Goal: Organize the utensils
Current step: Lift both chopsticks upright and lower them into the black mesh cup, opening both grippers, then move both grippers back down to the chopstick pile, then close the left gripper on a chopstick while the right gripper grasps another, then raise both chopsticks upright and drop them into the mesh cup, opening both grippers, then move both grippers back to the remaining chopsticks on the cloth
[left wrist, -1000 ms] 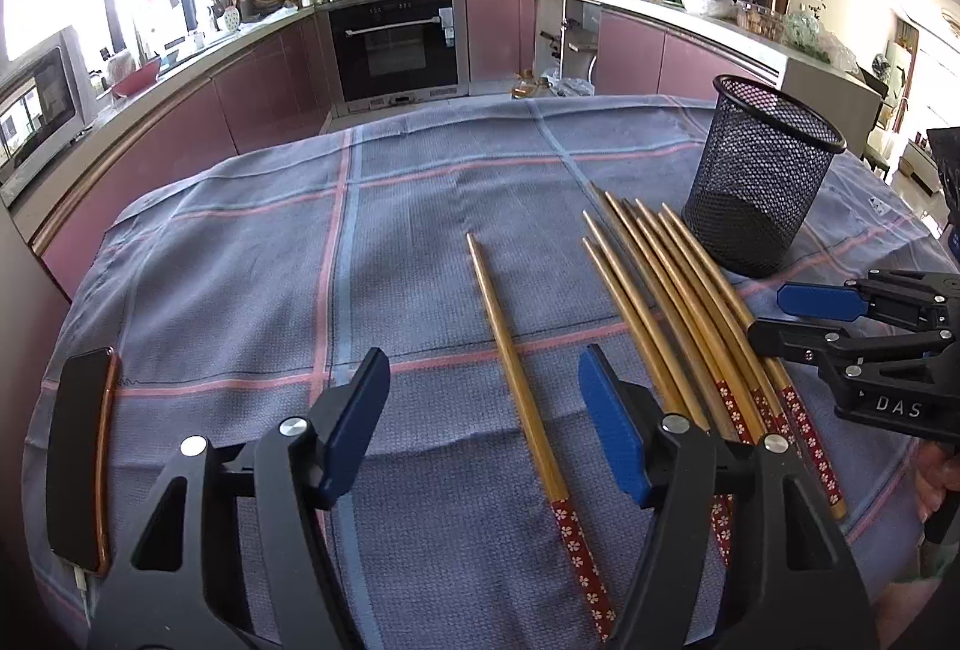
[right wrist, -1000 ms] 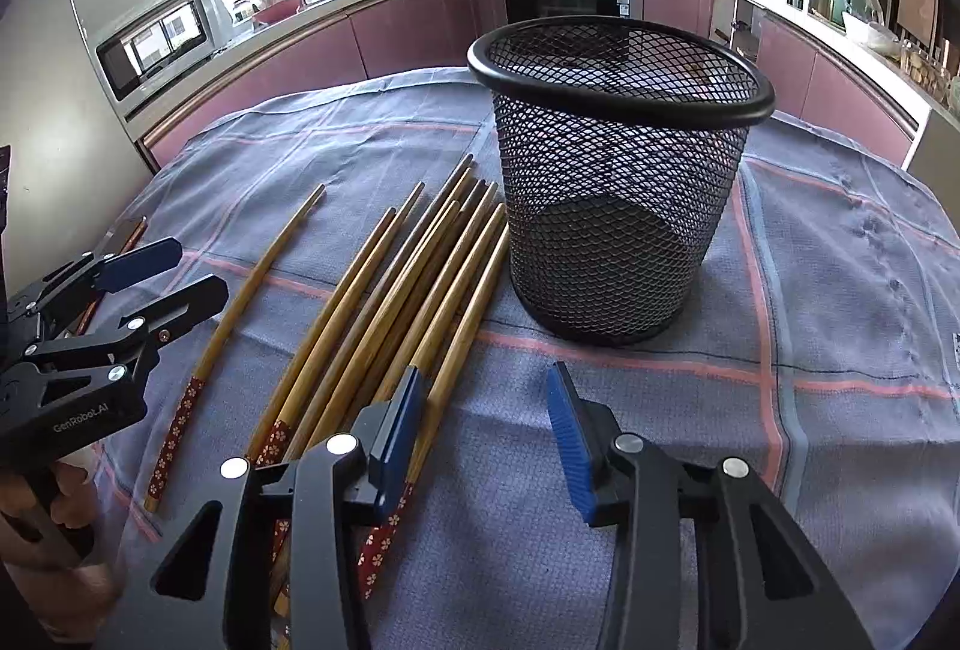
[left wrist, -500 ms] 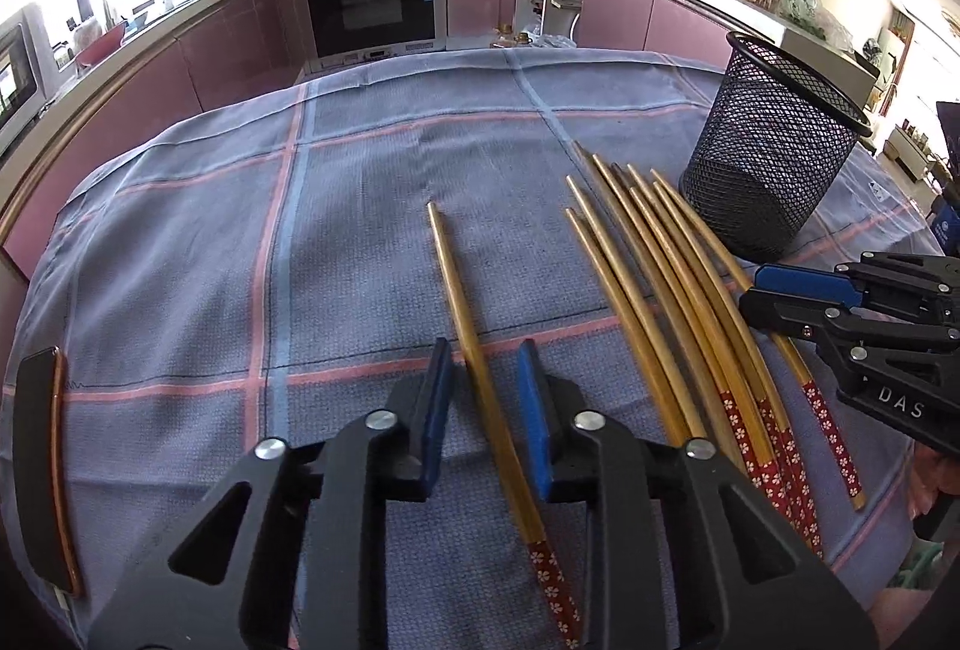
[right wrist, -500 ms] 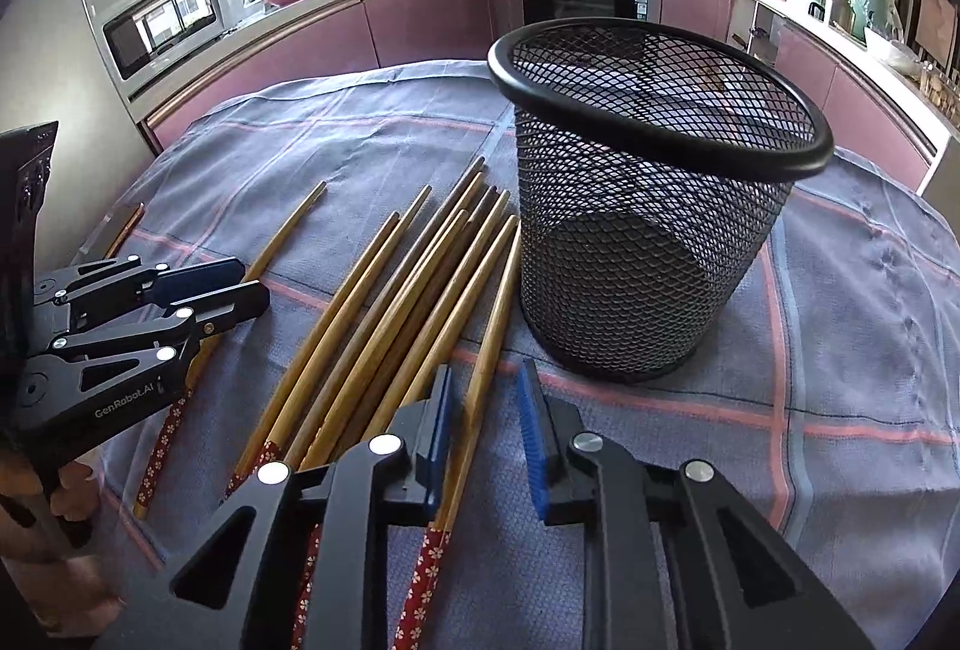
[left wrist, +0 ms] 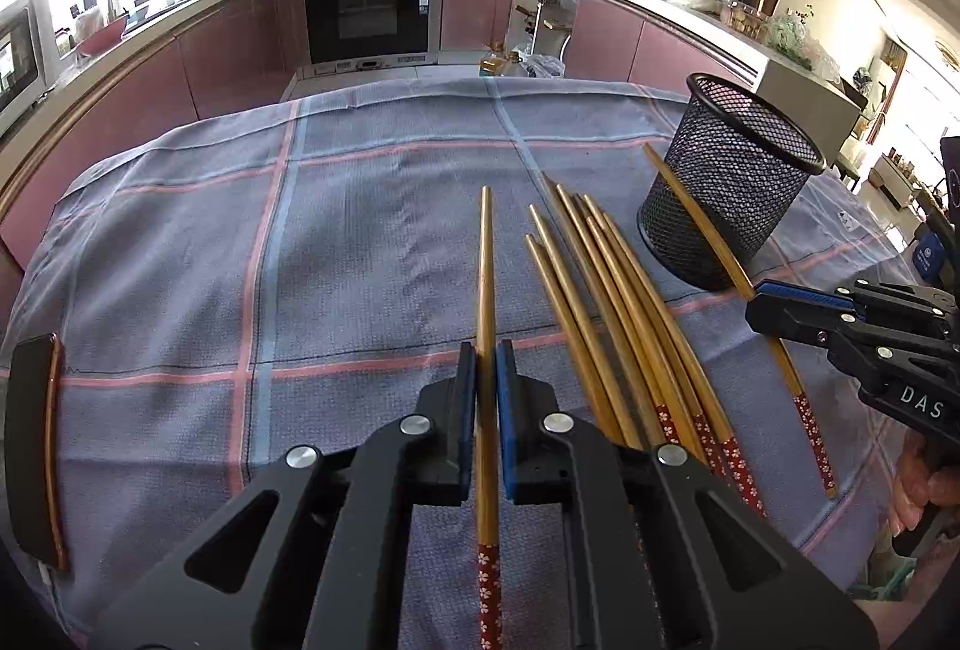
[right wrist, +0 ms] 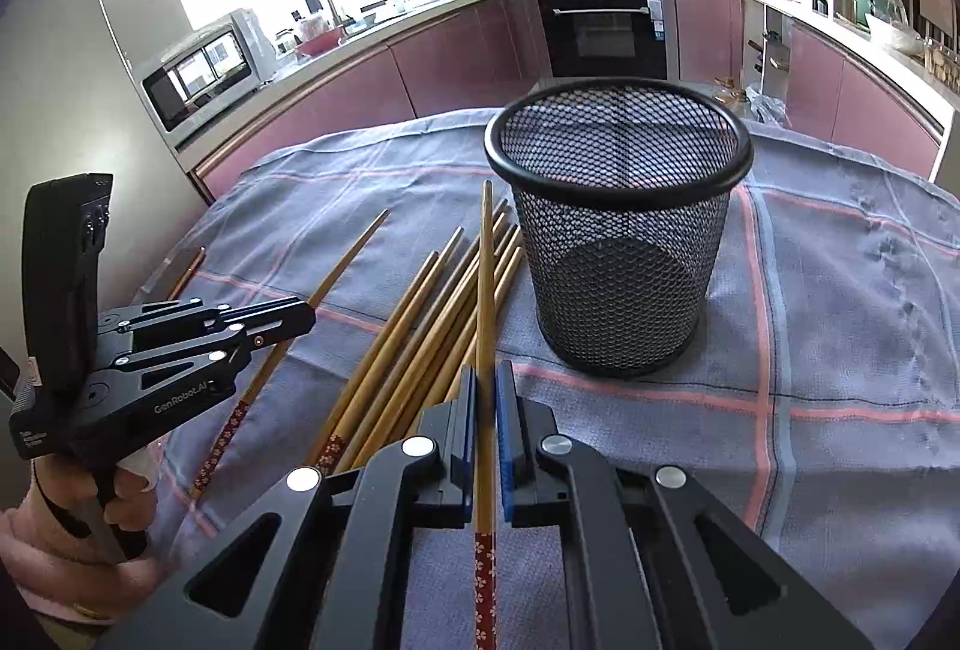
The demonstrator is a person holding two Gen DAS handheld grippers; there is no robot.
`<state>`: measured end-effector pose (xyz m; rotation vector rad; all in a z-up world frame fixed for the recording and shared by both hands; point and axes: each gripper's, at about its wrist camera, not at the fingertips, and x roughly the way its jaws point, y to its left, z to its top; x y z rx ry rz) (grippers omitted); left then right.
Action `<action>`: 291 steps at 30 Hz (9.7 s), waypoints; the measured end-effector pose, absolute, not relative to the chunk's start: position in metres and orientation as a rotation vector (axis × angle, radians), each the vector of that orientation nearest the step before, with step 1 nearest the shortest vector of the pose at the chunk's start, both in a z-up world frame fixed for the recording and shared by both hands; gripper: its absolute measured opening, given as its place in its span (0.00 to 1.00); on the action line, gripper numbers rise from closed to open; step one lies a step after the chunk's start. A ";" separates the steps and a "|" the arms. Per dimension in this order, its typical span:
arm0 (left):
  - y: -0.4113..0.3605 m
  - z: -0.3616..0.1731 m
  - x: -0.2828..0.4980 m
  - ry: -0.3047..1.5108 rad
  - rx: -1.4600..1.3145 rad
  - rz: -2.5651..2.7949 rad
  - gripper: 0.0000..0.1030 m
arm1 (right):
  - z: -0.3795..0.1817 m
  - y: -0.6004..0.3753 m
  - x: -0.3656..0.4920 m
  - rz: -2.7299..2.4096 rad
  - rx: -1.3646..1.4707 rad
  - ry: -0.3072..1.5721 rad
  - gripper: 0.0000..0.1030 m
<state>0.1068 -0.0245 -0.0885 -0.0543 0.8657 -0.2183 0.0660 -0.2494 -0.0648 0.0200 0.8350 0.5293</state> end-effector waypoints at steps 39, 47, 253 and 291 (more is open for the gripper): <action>-0.089 0.118 0.132 0.527 -0.144 -0.531 0.07 | 0.069 -0.310 0.121 0.498 0.118 0.455 0.05; -0.111 0.066 0.156 0.643 -0.080 -0.504 0.07 | 0.064 -0.315 0.131 0.495 0.163 0.438 0.05; -0.069 -0.044 0.141 0.809 -0.049 -0.452 0.31 | -0.002 -0.318 0.091 0.479 0.137 0.655 0.39; -0.059 -0.117 0.134 0.963 0.039 -0.344 0.16 | -0.095 -0.219 0.098 0.510 -0.020 0.936 0.22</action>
